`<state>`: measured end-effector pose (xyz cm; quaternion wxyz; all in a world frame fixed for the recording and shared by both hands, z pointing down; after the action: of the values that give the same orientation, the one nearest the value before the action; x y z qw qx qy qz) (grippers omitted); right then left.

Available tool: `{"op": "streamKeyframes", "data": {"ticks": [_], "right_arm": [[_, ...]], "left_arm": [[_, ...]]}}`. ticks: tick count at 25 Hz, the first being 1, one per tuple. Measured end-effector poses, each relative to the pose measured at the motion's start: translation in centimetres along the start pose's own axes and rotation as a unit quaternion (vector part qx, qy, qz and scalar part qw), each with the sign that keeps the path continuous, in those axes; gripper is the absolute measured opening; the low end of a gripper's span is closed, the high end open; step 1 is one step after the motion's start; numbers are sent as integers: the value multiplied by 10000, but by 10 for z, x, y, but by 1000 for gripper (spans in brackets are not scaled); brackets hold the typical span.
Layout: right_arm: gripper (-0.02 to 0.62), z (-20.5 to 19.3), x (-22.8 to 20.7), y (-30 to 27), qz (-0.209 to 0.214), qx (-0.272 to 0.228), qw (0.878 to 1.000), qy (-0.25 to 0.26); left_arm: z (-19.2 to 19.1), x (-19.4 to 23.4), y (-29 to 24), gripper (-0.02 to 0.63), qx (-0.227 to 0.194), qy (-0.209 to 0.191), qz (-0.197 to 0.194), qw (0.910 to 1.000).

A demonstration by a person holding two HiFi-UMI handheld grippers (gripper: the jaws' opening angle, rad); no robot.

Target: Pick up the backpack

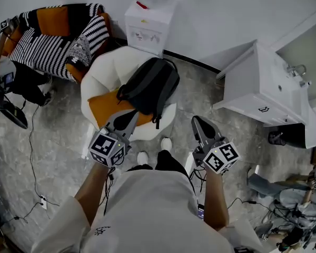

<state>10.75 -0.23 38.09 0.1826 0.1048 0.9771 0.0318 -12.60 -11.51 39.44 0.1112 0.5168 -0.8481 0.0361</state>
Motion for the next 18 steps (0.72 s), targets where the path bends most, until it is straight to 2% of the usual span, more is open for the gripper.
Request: {"op": "streamKeyframes", "data": {"ticks": [3, 9, 18], "right_arm": [[2, 0, -11, -7, -17, -26, 10000, -20], [2, -14, -39, -46, 229, 142, 9995, -147], [2, -51, -120, -106, 592, 630, 9957, -336]], "left_arm": [[0, -2, -11, -3, 8, -36, -102, 9999], [-11, 13, -43, -2, 113, 80, 3, 9999], [-41, 38, -126, -3, 547, -45, 466, 9974]]}}
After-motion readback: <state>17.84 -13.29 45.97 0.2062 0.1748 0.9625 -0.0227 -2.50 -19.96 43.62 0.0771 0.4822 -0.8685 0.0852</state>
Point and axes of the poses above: the fingertips, and each gripper's own axes: y backward along the fingers, x to its left, z out of its top, the point moved 5 cm from there along y, backward along the fingers, and after that the axes turned 15 degrees about -x, right-handed, at the moved point
